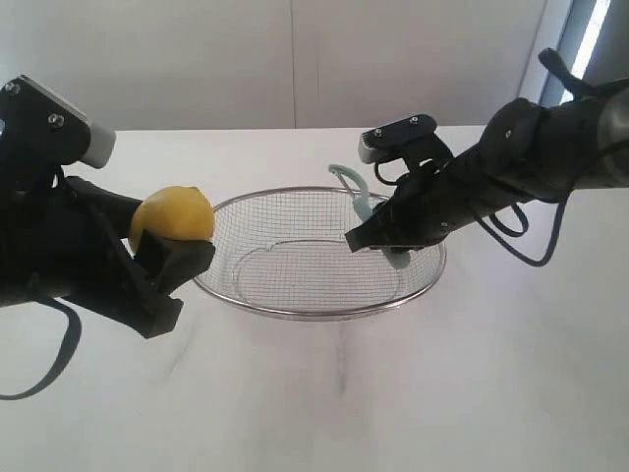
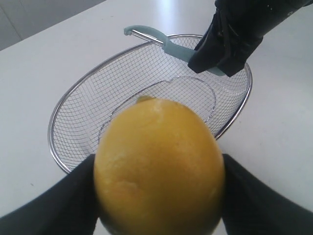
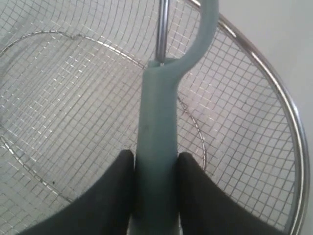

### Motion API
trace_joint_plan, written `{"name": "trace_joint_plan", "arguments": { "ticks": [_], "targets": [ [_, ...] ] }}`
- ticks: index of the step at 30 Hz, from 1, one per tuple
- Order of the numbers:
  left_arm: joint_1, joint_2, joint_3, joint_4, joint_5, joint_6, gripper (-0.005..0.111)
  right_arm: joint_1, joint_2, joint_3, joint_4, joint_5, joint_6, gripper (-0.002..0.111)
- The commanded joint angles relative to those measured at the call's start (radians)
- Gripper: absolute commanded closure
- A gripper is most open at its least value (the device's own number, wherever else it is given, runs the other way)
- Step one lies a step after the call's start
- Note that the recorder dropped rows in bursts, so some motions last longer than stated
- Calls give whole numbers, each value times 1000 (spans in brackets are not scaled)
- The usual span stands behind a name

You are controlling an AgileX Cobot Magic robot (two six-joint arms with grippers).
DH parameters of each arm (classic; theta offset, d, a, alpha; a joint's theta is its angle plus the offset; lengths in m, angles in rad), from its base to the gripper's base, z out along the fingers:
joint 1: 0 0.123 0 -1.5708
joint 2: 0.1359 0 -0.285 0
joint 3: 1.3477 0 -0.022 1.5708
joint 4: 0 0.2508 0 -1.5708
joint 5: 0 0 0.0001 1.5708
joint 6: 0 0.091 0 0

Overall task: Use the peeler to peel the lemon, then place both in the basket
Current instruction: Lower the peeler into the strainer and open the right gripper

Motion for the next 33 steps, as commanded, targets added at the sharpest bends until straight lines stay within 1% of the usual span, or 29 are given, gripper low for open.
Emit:
{"name": "trace_joint_plan", "arguments": {
  "ticks": [1,9,20,33],
  "targets": [
    [-7,-3,4,-6,-5,-9,107,-2,10,-7,-1,29,2,105],
    [-7,-3,4,-6,-5,-9,107,-2,46,-7,33,34,2,105],
    [-7,-3,4,-6,-5,-9,107,-2,50,-7,33,6,2,105],
    [-7,-3,4,-6,-5,-9,107,-2,50,-7,33,29,-1,104]
  ]
}}
